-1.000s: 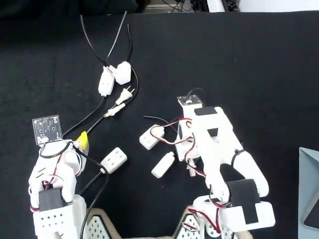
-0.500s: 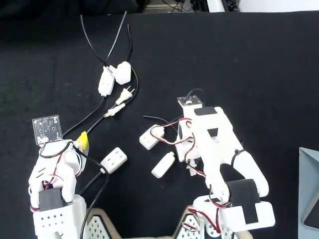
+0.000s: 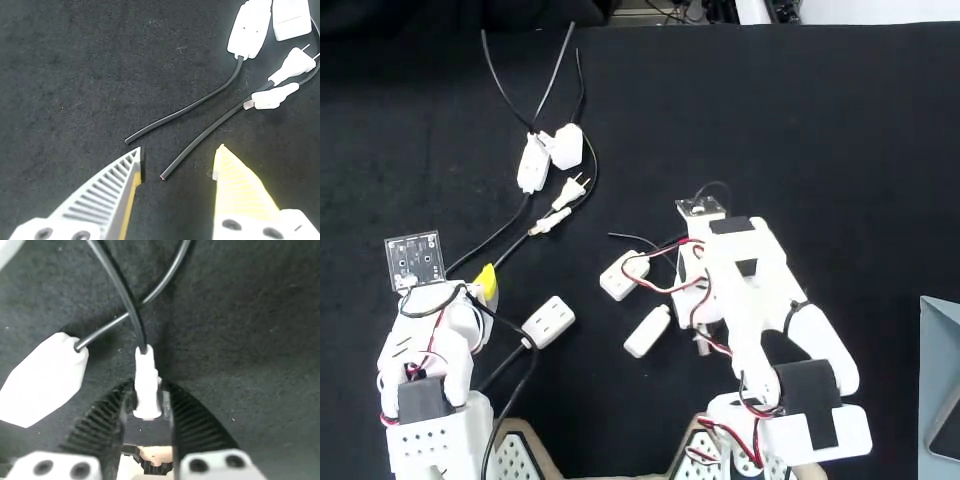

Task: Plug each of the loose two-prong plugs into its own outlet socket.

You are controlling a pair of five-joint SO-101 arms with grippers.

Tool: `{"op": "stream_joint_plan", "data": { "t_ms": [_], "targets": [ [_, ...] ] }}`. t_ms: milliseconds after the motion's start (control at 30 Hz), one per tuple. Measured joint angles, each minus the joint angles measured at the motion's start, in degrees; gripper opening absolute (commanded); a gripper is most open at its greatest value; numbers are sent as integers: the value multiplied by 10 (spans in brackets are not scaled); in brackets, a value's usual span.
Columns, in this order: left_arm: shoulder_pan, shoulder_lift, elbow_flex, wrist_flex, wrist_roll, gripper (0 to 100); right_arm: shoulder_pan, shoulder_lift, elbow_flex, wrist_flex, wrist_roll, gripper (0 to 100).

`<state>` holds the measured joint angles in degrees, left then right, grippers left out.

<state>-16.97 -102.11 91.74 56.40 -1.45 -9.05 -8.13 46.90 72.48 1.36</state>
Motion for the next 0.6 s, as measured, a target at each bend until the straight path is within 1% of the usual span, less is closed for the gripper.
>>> {"op": "stream_joint_plan", "data": {
  "t_ms": [100,200,400,500,600],
  "targets": [
    [0,0,0,0,0,234,0,-9,0,11,0,11],
    [0,0,0,0,0,234,-1,-47,0,41,0,11],
    [0,0,-20,0,0,234,0,-196,-39,87,0,11],
    [22,0,-47,0,1,234,-2,-285,-43,103,16,11],
    [56,0,-71,0,2,234,-20,-370,-44,103,25,11]
  ]
}}
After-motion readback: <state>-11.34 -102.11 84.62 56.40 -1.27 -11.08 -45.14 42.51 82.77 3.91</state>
